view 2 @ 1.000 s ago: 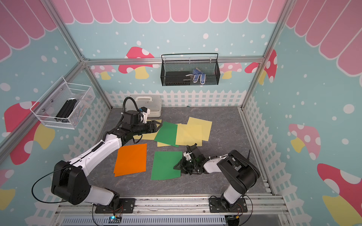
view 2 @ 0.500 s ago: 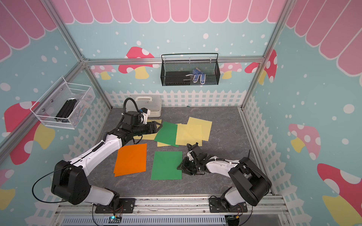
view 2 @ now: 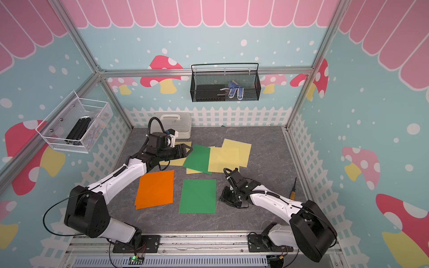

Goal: Sort the scattered colored papers by color
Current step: Place the colored paper at the center of the board, then pick up the colored paper from the center of the board.

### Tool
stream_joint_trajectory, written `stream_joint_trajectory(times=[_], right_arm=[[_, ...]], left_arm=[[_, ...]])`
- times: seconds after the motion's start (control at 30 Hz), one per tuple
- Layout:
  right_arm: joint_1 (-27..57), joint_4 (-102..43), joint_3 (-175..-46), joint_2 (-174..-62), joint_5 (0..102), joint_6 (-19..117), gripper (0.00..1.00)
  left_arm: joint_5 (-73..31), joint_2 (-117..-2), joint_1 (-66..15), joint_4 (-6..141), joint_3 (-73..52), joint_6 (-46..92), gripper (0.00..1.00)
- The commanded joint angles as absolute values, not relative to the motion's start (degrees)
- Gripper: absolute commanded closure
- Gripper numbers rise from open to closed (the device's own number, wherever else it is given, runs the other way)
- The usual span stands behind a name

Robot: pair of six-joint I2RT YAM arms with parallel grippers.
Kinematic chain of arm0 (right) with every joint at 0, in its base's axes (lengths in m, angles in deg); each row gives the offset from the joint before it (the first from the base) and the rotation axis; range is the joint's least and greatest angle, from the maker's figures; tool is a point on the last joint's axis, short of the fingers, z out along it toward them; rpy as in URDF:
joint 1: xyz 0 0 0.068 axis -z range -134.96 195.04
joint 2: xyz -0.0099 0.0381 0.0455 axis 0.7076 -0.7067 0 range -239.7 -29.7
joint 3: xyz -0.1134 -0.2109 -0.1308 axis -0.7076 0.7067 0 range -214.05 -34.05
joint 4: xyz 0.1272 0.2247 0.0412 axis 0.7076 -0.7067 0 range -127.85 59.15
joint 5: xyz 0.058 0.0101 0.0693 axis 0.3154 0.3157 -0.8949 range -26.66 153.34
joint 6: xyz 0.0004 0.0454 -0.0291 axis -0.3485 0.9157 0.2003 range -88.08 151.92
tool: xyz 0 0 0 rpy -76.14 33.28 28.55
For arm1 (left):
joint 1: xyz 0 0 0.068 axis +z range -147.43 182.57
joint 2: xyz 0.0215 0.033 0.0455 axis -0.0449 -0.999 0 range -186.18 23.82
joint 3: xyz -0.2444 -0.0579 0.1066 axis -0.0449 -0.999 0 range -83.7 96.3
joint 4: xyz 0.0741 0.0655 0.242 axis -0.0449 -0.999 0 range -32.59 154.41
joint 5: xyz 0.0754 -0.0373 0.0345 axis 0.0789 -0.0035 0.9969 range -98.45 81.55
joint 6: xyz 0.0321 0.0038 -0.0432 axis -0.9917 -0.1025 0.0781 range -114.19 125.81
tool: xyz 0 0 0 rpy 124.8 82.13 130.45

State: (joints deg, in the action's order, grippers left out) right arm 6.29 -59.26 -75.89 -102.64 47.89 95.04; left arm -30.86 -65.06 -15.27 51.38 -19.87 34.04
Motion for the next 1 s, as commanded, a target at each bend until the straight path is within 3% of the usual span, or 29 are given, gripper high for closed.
stream_joint_trajectory(times=[0.0, 0.2, 0.43, 0.6, 0.97], right_arm=[[6.2, -66.0, -84.4, -105.3, 55.6, 84.8, 0.57], [8.8, -66.9, -106.0, -122.5, 55.5, 73.4, 0.65], [13.4, -66.3, -132.8, -149.0, 45.0, 68.6, 0.83], [13.6, -71.2, -148.3, -161.1, 41.7, 65.3, 0.84], [14.3, -73.1, -152.9, -168.5, 40.8, 63.9, 0.83]], left_arm=[[-34.3, -69.8, -13.1, 51.5, -17.8, 37.3, 0.28], [-37.1, -76.9, -10.6, 51.3, -13.5, 37.7, 0.29], [-40.0, -86.8, -7.4, 50.7, -6.4, 37.5, 0.3], [-40.8, -92.0, -6.7, 49.7, -3.4, 36.6, 0.31], [-37.9, -97.1, -6.4, 43.0, 1.0, 31.2, 0.35]])
